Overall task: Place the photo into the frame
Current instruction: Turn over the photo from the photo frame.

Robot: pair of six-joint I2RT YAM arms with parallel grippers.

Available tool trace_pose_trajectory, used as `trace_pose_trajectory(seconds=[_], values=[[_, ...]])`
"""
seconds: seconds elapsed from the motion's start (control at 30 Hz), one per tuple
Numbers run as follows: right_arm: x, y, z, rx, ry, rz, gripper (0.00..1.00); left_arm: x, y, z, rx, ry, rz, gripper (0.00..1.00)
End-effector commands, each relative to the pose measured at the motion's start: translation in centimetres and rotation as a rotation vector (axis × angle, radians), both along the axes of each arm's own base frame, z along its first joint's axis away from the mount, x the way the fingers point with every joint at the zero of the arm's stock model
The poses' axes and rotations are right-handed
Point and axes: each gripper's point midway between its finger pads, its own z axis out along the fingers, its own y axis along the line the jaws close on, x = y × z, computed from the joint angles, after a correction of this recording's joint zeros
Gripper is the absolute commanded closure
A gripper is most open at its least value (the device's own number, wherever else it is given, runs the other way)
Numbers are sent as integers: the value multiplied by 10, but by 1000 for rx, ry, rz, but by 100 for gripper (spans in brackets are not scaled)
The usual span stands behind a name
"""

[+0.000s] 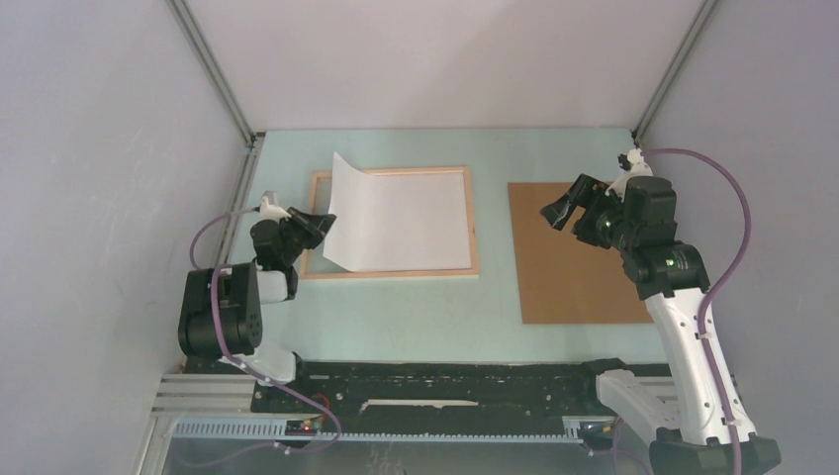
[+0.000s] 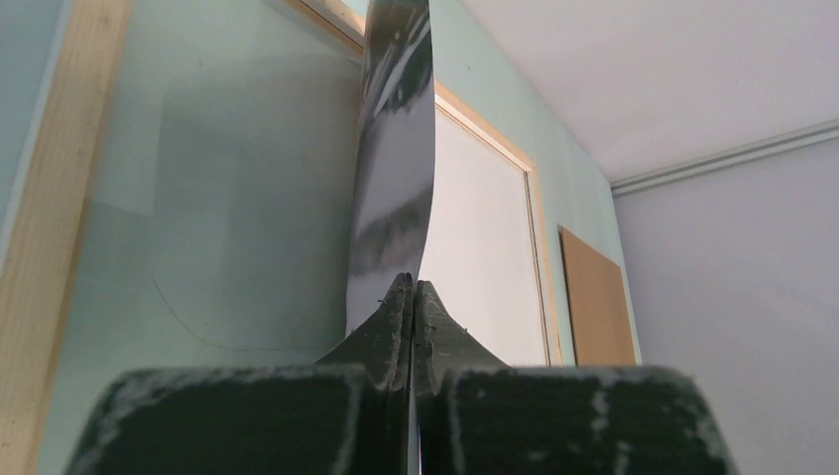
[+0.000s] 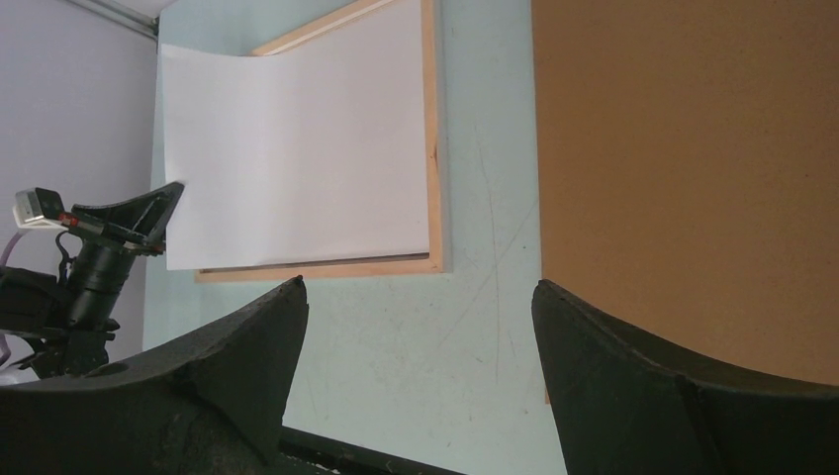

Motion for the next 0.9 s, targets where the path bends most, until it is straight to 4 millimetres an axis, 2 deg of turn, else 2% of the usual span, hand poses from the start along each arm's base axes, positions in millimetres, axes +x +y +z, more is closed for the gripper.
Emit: trace_pose_trajectory(seconds=[0.0, 0.07, 0.3, 0.5, 0.7, 0.8, 0.87], values=[[4, 0, 4, 2, -25, 3, 10, 14, -4, 25, 1, -71, -19, 98], [5, 0, 3, -1, -23, 3, 10, 14, 3, 15, 23, -12, 20, 92], [5, 1, -4, -1, -16, 9, 10, -3, 46, -13, 217, 275, 204, 52], [9, 3, -14, 7, 7, 16, 10, -21, 78, -5, 368, 435, 318, 20], [11, 4, -21, 4, 25, 21, 10, -25, 87, 18, 459, 502, 327, 14], [12, 1, -25, -17, 32, 19, 10, -24, 74, 33, 442, 452, 294, 10], [13, -2, -32, -37, 51, 15, 10, -24, 58, 45, 435, 407, 242, 8]])
